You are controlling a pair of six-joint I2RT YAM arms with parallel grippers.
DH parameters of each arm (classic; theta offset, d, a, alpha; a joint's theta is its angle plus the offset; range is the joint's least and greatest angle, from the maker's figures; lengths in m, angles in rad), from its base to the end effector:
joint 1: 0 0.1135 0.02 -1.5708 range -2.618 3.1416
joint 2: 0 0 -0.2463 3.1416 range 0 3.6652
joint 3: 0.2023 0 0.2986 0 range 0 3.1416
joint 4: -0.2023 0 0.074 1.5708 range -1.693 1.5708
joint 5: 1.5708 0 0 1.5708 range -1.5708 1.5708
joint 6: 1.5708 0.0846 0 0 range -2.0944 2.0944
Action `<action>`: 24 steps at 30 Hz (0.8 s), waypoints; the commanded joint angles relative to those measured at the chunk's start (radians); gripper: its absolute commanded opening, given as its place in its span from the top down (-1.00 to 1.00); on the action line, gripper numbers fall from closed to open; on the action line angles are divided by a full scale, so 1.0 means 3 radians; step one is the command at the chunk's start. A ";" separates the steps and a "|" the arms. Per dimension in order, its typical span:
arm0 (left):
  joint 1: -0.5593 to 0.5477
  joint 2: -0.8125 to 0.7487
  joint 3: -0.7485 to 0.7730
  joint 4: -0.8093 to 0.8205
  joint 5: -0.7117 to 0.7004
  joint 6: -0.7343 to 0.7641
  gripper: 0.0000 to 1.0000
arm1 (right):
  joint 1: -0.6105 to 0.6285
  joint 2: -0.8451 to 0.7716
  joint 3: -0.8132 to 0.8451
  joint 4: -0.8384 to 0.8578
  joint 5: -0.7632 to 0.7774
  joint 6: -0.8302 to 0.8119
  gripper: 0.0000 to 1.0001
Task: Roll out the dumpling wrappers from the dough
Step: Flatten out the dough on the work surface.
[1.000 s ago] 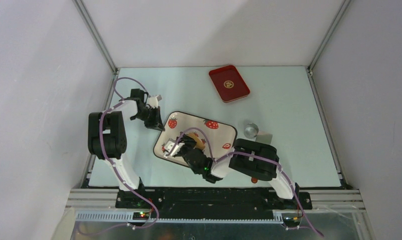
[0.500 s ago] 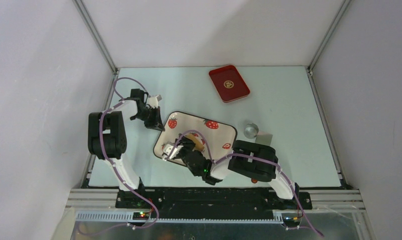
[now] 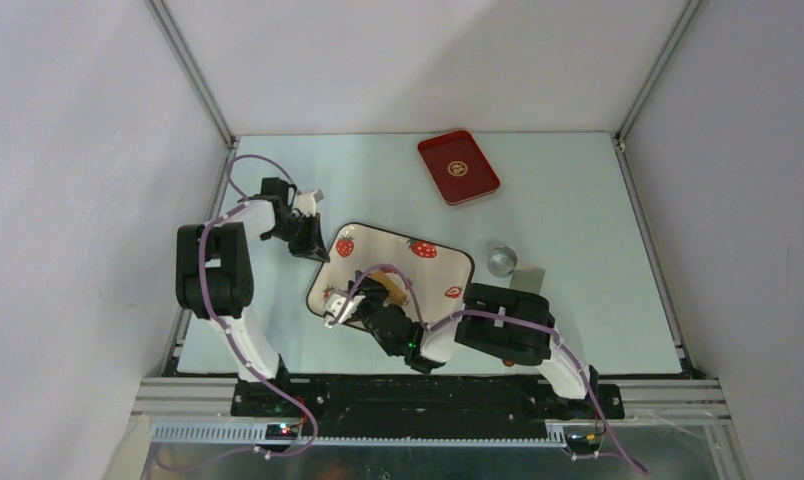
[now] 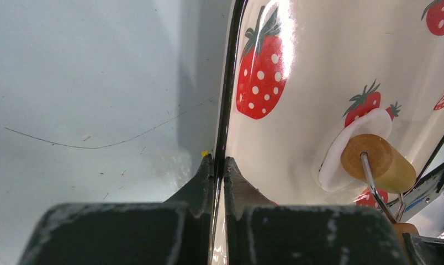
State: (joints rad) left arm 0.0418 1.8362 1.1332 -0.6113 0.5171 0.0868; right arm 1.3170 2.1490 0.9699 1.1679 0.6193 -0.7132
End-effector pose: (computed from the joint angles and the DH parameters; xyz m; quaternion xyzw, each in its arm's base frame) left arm 0.3854 -0.0257 0.0651 0.0543 0.9578 -0.2451 0.1397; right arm 0.1642 0.4374 0.0707 -0.4623 0.5393 -0.0078 0.7038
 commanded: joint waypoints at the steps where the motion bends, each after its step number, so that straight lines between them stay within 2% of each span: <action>1: 0.0021 -0.0164 0.0016 0.0102 0.0137 -0.0013 1.00 | 0.0116 0.0108 -0.0071 0.0036 -0.0146 0.0125 1.00; 24: 0.0022 -0.0159 0.0013 0.0100 0.0139 -0.0013 1.00 | 0.0173 0.0105 -0.0178 0.0204 -0.0247 0.0047 1.00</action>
State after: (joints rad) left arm 0.0422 1.8362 1.1332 -0.6113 0.5175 0.0868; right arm 1.3437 2.1513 0.9405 1.2316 0.5831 -0.7391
